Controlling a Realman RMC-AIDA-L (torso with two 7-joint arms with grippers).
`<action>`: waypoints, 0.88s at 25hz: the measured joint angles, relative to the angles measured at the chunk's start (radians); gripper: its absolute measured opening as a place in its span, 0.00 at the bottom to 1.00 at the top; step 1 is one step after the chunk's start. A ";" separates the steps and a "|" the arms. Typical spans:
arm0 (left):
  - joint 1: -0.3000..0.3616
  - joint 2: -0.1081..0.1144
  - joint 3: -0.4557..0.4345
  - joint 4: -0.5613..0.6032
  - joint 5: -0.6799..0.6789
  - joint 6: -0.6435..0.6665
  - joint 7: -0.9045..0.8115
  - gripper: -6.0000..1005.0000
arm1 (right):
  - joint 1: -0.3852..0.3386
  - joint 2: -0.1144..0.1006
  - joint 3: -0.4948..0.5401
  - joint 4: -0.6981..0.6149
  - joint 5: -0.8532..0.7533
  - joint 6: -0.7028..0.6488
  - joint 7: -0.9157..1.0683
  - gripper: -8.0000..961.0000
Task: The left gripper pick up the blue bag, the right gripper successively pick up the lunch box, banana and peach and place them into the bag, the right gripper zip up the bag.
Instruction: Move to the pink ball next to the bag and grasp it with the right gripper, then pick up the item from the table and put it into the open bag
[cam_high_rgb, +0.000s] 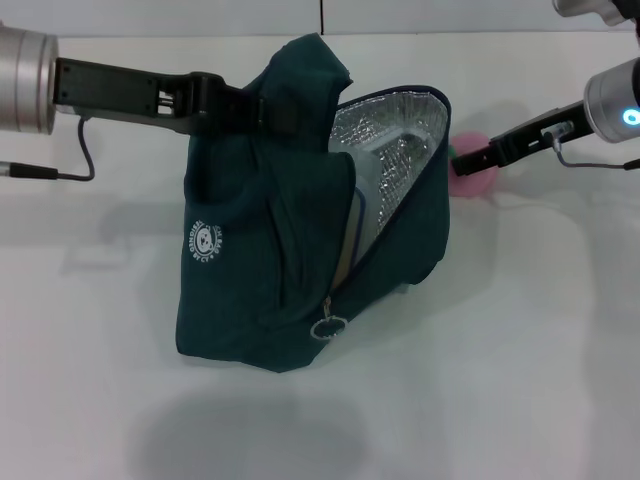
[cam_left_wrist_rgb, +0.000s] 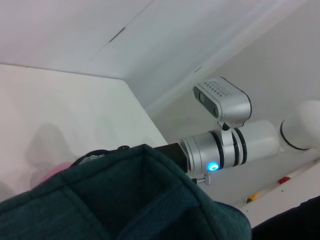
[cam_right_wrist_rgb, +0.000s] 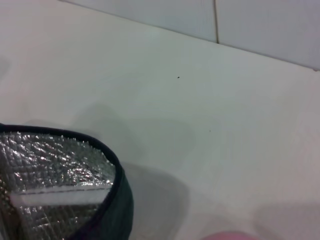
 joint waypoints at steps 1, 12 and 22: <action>0.000 0.000 0.000 0.000 0.000 0.000 0.000 0.04 | 0.000 0.000 -0.001 0.000 0.001 0.001 0.000 0.77; 0.002 0.000 0.000 0.000 0.001 0.000 0.000 0.04 | -0.003 0.001 -0.005 -0.017 0.003 -0.011 -0.016 0.58; 0.005 0.000 0.000 0.000 0.002 0.000 0.000 0.04 | -0.034 0.002 -0.005 -0.057 0.042 -0.016 -0.039 0.32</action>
